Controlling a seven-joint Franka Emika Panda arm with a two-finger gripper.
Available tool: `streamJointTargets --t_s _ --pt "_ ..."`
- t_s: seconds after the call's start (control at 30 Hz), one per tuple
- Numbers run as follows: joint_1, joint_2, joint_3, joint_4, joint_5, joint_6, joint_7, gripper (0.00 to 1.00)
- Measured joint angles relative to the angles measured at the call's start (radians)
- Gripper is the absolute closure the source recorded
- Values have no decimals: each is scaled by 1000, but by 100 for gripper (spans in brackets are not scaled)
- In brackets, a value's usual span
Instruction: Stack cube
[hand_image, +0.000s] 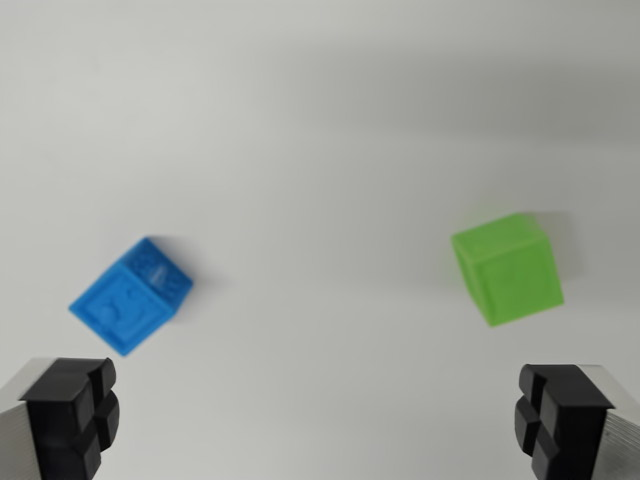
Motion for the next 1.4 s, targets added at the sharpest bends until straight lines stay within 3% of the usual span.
streamJointTargets --t_s 0.63,1.4 --pt "-28 -3 -19 -80 0 83 -127 0" --pt "-104 14 -50 -217 5 256 -412 0"
